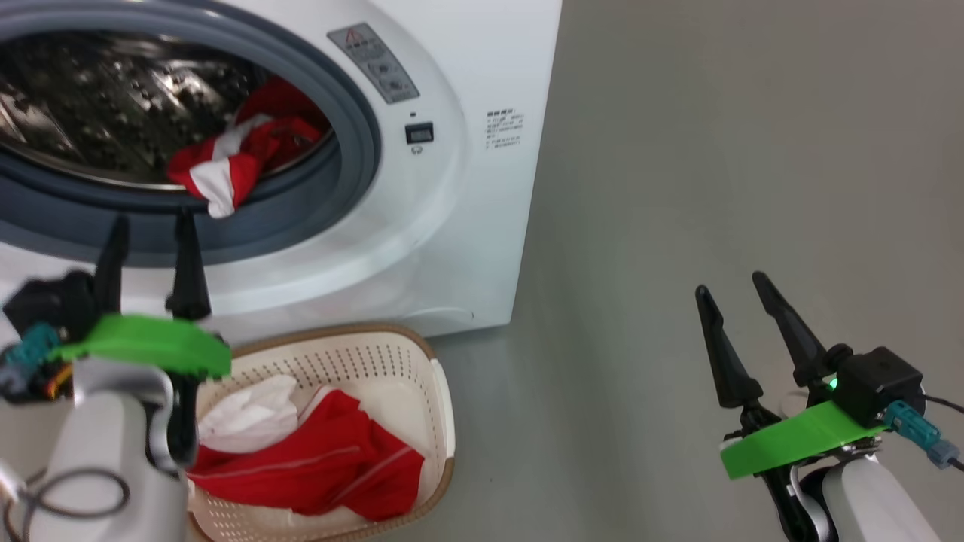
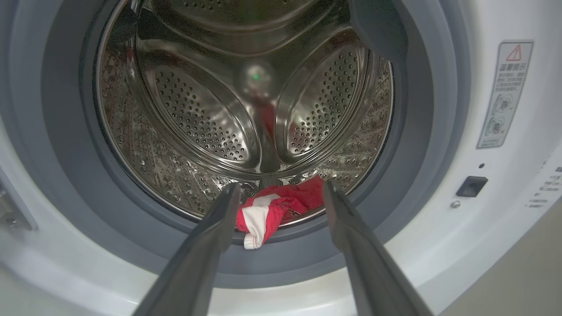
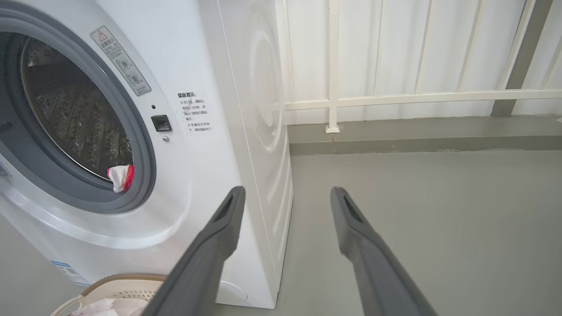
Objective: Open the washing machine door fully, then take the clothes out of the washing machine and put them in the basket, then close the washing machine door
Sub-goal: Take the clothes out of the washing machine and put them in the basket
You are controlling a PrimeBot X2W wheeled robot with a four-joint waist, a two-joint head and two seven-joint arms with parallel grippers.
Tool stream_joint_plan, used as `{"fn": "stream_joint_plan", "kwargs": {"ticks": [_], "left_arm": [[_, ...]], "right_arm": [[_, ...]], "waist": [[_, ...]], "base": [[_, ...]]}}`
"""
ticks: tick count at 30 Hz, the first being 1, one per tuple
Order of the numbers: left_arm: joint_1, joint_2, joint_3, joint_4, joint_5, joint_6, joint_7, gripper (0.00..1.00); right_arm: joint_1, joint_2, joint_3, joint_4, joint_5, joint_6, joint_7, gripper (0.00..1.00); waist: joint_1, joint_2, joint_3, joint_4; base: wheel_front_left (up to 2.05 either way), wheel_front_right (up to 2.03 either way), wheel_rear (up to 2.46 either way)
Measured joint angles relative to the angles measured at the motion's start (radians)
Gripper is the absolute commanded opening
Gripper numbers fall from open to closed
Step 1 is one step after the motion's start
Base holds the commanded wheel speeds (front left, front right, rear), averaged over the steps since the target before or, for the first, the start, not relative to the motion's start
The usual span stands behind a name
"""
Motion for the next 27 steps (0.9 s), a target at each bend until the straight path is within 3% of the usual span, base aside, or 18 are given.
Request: {"fn": "stream_joint_plan", "kwargs": {"ticks": [13, 21, 27], "left_arm": [[-0.450, 0.002, 0.002, 0.384, -0.019, 0.019, -0.001, 1.00], [-0.628, 0.035, 0.000, 0.586, -0.020, 0.027, 0.028, 1.00], [-0.710, 0.071, -0.001, 0.700, -0.032, 0.017, 0.109, 1.00]], "right_arm": [[-0.113, 0.000, 0.003, -0.028, 0.003, 0.000, 0.000, 1.00], [-0.154, 0.000, 0.021, -0.036, 0.004, 0.000, 0.000, 1.00], [-0.176, 0.000, 0.036, -0.041, 0.005, 0.000, 0.000, 1.00]], "waist": [[0.0000, 0.0000, 0.190, 0.005], [0.0000, 0.0000, 0.296, -0.008], [0.0000, 0.0000, 0.343, -0.035]], "base": [[0.00, 0.00, 0.00], [0.00, 0.00, 0.00], [0.00, 0.00, 0.00]]}}
